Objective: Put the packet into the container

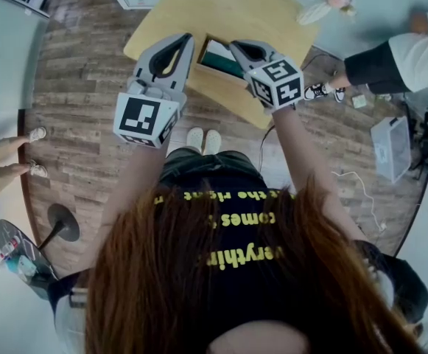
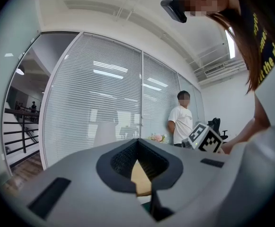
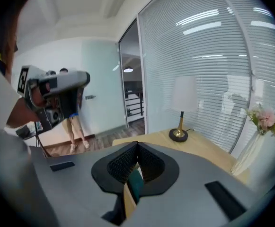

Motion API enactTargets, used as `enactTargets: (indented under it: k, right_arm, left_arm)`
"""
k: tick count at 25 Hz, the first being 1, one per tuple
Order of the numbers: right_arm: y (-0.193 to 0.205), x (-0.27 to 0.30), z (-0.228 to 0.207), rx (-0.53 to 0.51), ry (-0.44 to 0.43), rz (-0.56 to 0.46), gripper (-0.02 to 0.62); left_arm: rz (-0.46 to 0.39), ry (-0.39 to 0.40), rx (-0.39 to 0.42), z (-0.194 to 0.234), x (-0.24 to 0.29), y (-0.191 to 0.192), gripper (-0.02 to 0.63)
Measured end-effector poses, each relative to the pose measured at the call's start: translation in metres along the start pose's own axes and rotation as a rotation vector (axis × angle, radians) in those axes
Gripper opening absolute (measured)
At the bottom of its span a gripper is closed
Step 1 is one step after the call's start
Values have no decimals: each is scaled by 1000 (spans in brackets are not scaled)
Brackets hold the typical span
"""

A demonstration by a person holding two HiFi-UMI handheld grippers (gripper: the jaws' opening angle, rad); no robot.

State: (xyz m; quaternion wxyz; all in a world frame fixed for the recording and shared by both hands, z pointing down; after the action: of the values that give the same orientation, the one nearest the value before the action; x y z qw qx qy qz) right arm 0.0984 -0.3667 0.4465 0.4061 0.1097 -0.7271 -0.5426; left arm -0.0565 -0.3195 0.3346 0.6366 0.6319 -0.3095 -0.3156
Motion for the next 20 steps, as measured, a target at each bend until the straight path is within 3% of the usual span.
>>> enactTargets:
  k: [8,13,20]
  right_arm:
    - [-45,-77,23,119,79,-364,15]
    - [-55,-106,37,80,131,-456,15]
    - [-64,-126,46,81,136,-537,15]
  left_arm:
    - [-3,35,8,-17,0,-3,-3]
    - [-6,62,8,-28,1,-5,-3]
    - [1,87,14,-37,3,-3,-3]
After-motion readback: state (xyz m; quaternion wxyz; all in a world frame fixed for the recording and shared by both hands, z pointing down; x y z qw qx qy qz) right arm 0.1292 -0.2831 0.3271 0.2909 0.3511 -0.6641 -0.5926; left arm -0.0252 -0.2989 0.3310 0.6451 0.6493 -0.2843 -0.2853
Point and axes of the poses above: the fingertips, and each gripper's own axes: x forward along the fingers, z to its left, y out of its underside, the point moved 5 cm from there along -x, backward along the fingers, and after that the axes turned 1 degree about x, right-handed, at the moved point
